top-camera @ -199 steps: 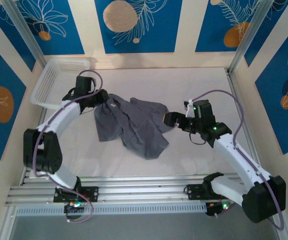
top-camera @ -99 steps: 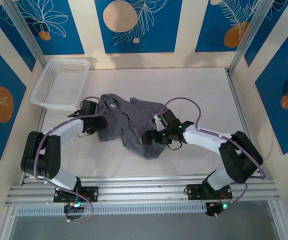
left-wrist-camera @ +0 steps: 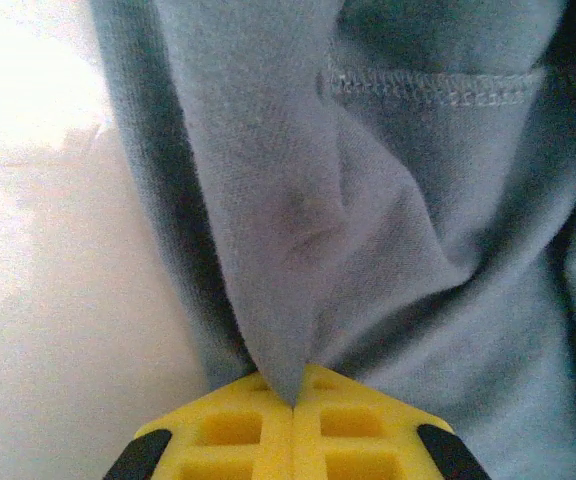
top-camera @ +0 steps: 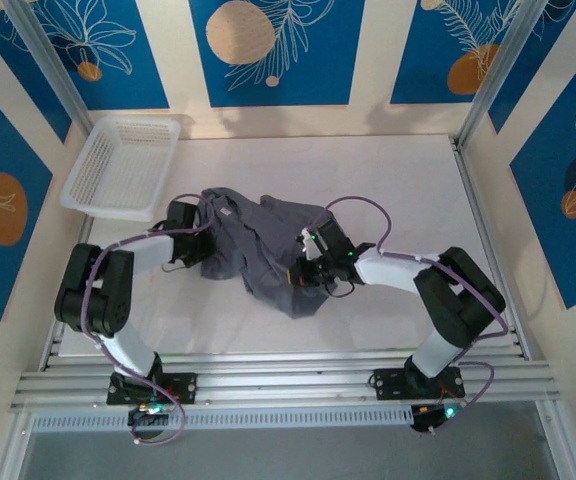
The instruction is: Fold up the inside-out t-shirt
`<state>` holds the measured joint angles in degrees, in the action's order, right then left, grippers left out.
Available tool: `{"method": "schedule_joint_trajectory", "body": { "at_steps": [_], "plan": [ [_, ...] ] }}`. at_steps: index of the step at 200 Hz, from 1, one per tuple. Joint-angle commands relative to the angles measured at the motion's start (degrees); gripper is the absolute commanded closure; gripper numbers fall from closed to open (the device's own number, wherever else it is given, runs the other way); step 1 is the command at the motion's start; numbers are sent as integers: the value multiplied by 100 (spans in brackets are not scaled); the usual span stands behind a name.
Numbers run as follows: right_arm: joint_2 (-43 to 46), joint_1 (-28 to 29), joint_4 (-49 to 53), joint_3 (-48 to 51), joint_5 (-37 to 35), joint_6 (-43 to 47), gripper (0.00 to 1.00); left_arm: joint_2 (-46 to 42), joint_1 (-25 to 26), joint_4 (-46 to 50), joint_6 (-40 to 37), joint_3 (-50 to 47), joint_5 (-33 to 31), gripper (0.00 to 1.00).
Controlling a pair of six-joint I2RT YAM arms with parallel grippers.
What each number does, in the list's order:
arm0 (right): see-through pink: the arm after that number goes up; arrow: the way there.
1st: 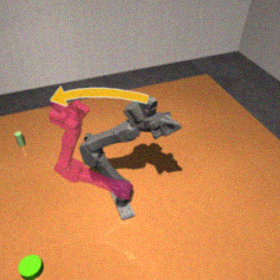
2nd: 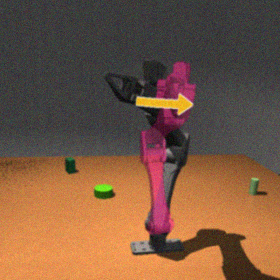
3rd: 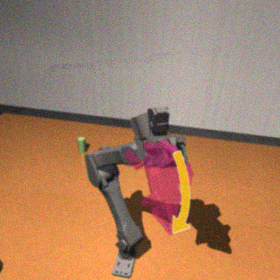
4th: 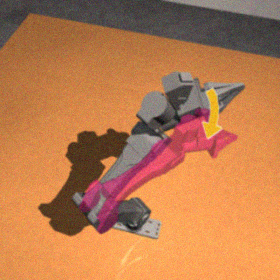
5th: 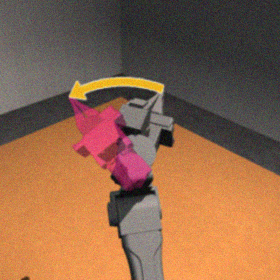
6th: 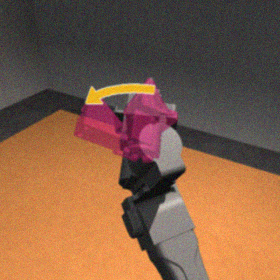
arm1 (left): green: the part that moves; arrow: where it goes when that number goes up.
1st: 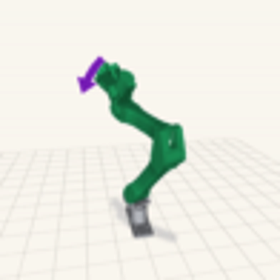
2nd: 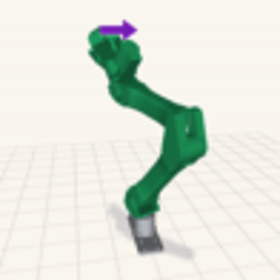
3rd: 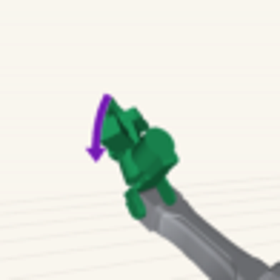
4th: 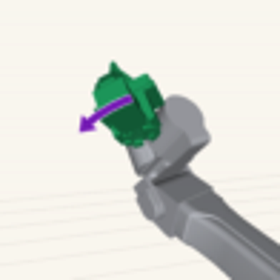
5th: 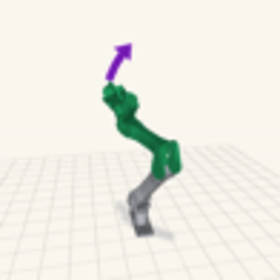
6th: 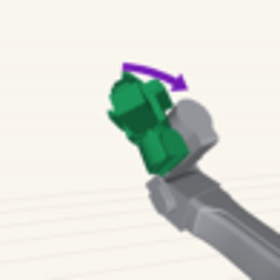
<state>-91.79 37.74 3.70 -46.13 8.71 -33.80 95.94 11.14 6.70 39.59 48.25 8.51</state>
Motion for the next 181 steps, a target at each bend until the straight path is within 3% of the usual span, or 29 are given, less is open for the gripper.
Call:
{"method": "schedule_joint_trajectory", "body": {
  "at_steps": [1, 24, 48, 77, 113, 181],
  "plan": [
    [1012, -68, 274, 74, -603, 180, 100, -647, -129, 225, -20, 29, 70, 100],
    [2397, -252, 716, 24, -1661, 427, 100, -1783, -156, 1234, -452, 835, -343, 100],
    [3986, -743, 913, -268, -2806, 683, 100, -2833, -159, 2123, -1184, 2381, -948, 100],
    [5179, -1310, 562, -777, -3372, 1222, 100, -3446, -156, 2678, -1886, 4194, -1255, 100],
    [5573, -1392, 147, -1647, -3211, 1917, 100, -3837, -156, 2770, -2078, 5332, -979, 100],
    [5575, -1392, -565, -3100, -3069, 2721, 100, -4215, -158, 2319, -2028, 5890, -888, 100]
  ]
}}
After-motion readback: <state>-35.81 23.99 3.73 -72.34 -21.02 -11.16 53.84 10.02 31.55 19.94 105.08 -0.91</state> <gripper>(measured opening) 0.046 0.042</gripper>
